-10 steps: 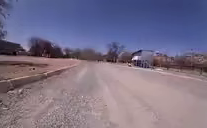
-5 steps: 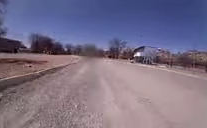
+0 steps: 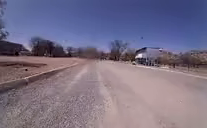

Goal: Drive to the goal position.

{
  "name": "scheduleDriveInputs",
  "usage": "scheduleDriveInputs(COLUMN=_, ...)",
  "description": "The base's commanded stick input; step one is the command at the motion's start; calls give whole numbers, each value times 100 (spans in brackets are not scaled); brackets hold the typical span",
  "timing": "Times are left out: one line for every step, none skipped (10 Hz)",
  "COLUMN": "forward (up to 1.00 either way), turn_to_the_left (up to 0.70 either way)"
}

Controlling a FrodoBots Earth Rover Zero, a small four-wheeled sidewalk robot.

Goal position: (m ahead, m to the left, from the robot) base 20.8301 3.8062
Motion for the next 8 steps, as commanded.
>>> scheduleDriveInputs(forward=100, turn_to_the_left=0)
scheduleDriveInputs(forward=100, turn_to_the_left=0)
scheduleDriveInputs(forward=100, turn_to_the_left=0)
scheduleDriveInputs(forward=100, turn_to_the_left=0)
scheduleDriveInputs(forward=100, turn_to_the_left=0)
scheduleDriveInputs(forward=100, turn_to_the_left=0)
scheduleDriveInputs(forward=100, turn_to_the_left=0)
scheduleDriveInputs(forward=100, turn_to_the_left=0)
